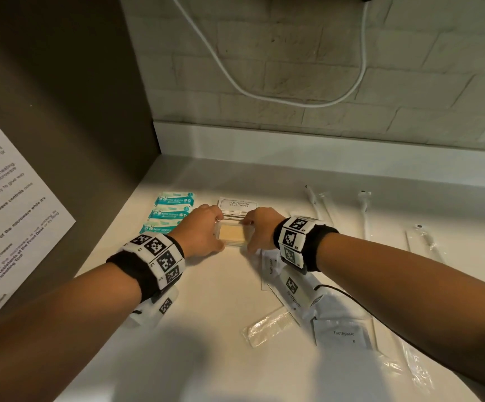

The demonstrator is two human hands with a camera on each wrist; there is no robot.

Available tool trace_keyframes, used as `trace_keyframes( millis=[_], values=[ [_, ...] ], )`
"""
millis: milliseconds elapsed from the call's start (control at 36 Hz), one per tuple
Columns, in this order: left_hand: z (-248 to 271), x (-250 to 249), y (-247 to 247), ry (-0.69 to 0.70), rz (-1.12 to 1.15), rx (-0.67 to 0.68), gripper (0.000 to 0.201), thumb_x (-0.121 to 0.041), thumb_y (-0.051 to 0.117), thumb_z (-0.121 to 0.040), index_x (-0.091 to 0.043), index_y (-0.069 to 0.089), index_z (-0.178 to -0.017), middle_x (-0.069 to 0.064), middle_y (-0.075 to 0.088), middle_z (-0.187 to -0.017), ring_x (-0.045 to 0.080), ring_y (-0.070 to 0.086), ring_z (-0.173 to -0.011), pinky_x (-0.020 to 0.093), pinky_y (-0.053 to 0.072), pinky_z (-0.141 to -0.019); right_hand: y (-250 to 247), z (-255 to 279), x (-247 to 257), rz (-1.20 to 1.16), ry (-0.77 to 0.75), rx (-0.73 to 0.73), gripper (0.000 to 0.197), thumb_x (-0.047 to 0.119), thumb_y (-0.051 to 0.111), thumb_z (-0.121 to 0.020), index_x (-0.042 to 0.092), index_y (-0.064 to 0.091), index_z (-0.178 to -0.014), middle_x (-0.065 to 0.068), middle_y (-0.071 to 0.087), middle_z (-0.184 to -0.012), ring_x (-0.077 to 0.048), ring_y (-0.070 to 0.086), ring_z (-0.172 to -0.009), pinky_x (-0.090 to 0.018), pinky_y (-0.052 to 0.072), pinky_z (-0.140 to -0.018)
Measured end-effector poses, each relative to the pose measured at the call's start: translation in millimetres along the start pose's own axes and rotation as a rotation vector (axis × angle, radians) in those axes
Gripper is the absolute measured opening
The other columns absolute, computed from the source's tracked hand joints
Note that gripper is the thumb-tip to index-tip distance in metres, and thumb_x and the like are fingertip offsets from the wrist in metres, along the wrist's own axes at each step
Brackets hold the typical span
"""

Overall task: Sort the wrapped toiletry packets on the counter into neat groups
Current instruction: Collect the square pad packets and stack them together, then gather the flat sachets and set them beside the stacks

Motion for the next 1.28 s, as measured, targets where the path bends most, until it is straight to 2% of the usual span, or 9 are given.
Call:
trace_keyframes(
  millis=[250,417,500,750,972,1111,1139,1222,1278],
  values=[
    [2,-4,1,0.024,-0.025,-0.001,0.061,-0.019,0.083,-0.070,-0.017,0.052,-0.122,0.002,0.053,-0.117,0.016,0.049,-0.095,0.030,0.048,-0.087,1,-2,-1,0.020,-0.009,-0.011,0.055,0.017,0.076,-0.074,0.013,0.060,-0.127,-0.007,0.065,-0.120,-0.024,0.062,-0.107,-0.031,0.053,-0.090],
    [9,-5,-2,0.027,-0.050,0.066,0.073,-0.029,0.084,-0.070,-0.025,0.044,-0.130,-0.003,0.051,-0.120,0.018,0.052,-0.103,0.031,0.047,-0.087,-2,4,-10,-0.016,0.000,-0.019,0.073,0.023,0.079,-0.071,0.017,0.049,-0.138,-0.005,0.059,-0.130,-0.023,0.057,-0.115,-0.028,0.049,-0.085],
    [18,-11,-14,0.056,-0.079,0.058,0.074,-0.035,0.080,-0.073,-0.029,0.041,-0.136,-0.005,0.051,-0.129,0.019,0.054,-0.109,0.034,0.048,-0.090,-14,19,-19,-0.016,-0.020,-0.068,0.079,0.028,0.078,-0.074,0.015,0.041,-0.143,-0.005,0.050,-0.140,-0.023,0.048,-0.127,-0.033,0.043,-0.101],
    [39,-83,-17,0.259,-0.024,0.063,0.034,-0.040,0.066,-0.087,-0.029,0.064,-0.119,-0.014,0.067,-0.104,0.010,0.061,-0.098,0.035,0.050,-0.088,3,90,-46,0.200,-0.004,0.090,0.046,0.046,0.059,-0.088,0.011,0.062,-0.118,-0.002,0.062,-0.117,-0.019,0.059,-0.105,-0.026,0.047,-0.090],
    [36,-113,45,0.325,-0.284,0.186,0.063,-0.041,0.072,-0.080,-0.028,0.050,-0.138,-0.006,0.057,-0.136,0.020,0.053,-0.124,0.037,0.045,-0.101,41,112,-62,0.249,0.006,0.082,0.041,0.053,0.062,-0.079,0.019,0.062,-0.102,-0.001,0.053,-0.100,-0.020,0.055,-0.101,-0.033,0.048,-0.085],
    [33,-112,52,0.292,-0.413,0.267,0.030,-0.045,0.071,-0.080,-0.021,0.055,-0.087,-0.003,0.061,-0.091,0.022,0.060,-0.086,0.034,0.050,-0.072,44,116,-62,0.270,-0.021,0.081,0.019,0.042,0.056,-0.084,0.024,0.058,-0.081,0.001,0.056,-0.087,-0.020,0.051,-0.103,-0.036,0.048,-0.090],
    [33,-113,52,0.289,-0.412,0.278,0.029,-0.044,0.072,-0.080,-0.021,0.055,-0.088,-0.002,0.060,-0.093,0.022,0.060,-0.086,0.034,0.049,-0.072,44,119,-59,0.273,-0.038,0.088,0.019,0.039,0.056,-0.087,0.022,0.061,-0.087,-0.001,0.059,-0.092,-0.019,0.050,-0.102,-0.035,0.047,-0.091],
    [31,-111,55,0.264,-0.322,0.315,0.059,-0.041,0.076,-0.079,-0.020,0.055,-0.129,0.000,0.055,-0.124,0.023,0.057,-0.111,0.038,0.049,-0.091,40,123,-60,0.209,-0.033,0.094,0.028,0.037,0.059,-0.088,0.012,0.063,-0.101,-0.005,0.058,-0.102,-0.022,0.052,-0.100,-0.035,0.049,-0.090],
    [28,-109,56,0.245,-0.249,0.319,0.069,-0.040,0.080,-0.074,-0.023,0.051,-0.134,0.000,0.052,-0.128,0.022,0.053,-0.116,0.038,0.046,-0.096,39,121,-63,0.154,-0.012,0.093,0.035,0.035,0.064,-0.087,0.006,0.062,-0.107,-0.009,0.062,-0.107,-0.023,0.057,-0.098,-0.034,0.051,-0.088]
  ],
)
Point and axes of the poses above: each hand's wrist, its own z-axis away from the middle knuckle, its own y-axis out of the palm, x = y × z, the point moved 9 cm from there along -z, towards the middle knuckle
